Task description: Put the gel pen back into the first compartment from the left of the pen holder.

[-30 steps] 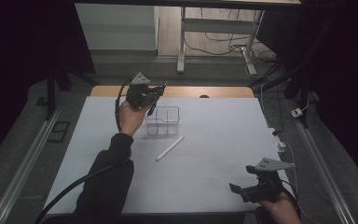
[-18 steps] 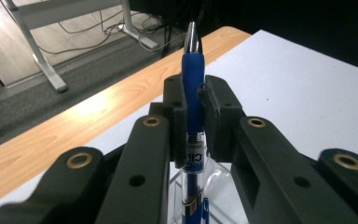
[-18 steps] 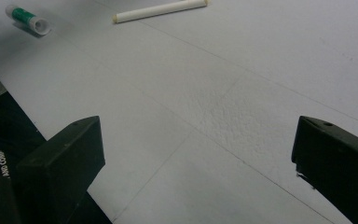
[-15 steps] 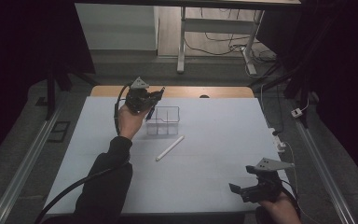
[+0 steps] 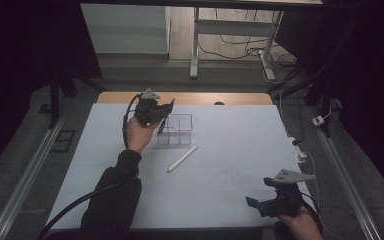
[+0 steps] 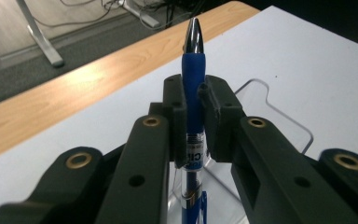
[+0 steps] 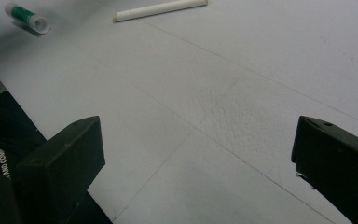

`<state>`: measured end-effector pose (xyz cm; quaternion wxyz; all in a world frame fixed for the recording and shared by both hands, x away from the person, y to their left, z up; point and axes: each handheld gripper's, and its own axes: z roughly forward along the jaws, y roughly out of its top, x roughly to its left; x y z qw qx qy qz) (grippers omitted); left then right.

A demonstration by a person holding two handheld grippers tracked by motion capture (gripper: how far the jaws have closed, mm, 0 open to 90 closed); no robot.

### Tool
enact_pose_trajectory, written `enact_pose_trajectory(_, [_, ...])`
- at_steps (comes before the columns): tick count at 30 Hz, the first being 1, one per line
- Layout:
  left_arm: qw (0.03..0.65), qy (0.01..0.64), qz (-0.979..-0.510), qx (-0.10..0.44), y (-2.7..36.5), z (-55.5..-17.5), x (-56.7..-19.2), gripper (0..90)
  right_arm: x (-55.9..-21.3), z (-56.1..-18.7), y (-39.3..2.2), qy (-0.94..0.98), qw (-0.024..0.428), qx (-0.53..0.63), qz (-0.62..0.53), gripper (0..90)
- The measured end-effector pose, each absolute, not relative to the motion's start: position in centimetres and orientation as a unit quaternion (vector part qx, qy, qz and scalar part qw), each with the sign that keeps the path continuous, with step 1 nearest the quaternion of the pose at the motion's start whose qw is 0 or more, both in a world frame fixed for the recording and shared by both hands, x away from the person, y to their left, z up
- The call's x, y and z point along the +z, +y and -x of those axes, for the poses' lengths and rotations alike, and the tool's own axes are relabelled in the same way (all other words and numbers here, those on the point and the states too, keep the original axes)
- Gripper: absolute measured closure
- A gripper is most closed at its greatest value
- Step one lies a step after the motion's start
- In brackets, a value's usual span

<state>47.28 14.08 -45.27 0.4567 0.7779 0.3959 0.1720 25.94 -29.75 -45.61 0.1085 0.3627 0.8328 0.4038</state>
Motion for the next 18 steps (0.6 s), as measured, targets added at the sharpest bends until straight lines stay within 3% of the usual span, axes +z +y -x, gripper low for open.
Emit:
enact_pose_trajectory(4, [0.454, 0.399, -0.779, 0.168, 14.5, -47.4, -44.8, 75.4, -45.6, -25.9, -29.7, 0.832, 0.108, 0.404, -0.364, 2.1])
enact_pose_trajectory(9, [0.448, 0.396, -0.783, 0.171, 14.7, -47.2, -43.4, 56.0, -45.6, -25.9, -29.7, 0.833, 0.108, 0.403, -0.364, 2.1])
enact_pose_trajectory(10, [0.446, 0.397, -0.784, 0.168, 14.7, -47.1, -43.2, 56.0, -45.6, -25.9, -29.7, 0.833, 0.108, 0.403, -0.364, 2.1])
enact_pose_trajectory(11, [0.446, 0.397, -0.785, 0.165, 14.7, -47.0, -43.1, 49.6, -45.6, -25.9, -29.7, 0.833, 0.109, 0.403, -0.363, 2.1])
enact_pose_trajectory(13, [0.445, 0.398, -0.786, 0.159, 14.8, -46.8, -42.8, 47.3, -45.6, -25.9, -29.7, 0.833, 0.108, 0.403, -0.364, 2.1])
enact_pose_trajectory(14, [0.443, 0.399, -0.788, 0.155, 14.8, -46.8, -42.6, 39.5, -45.6, -26.0, -29.7, 0.832, 0.108, 0.403, -0.365, 2.1])
enact_pose_trajectory(18, [0.441, 0.391, -0.794, 0.146, 15.1, -46.2, -42.0, 33.1, -45.6, -26.0, -29.7, 0.832, 0.108, 0.403, -0.365, 2.1])
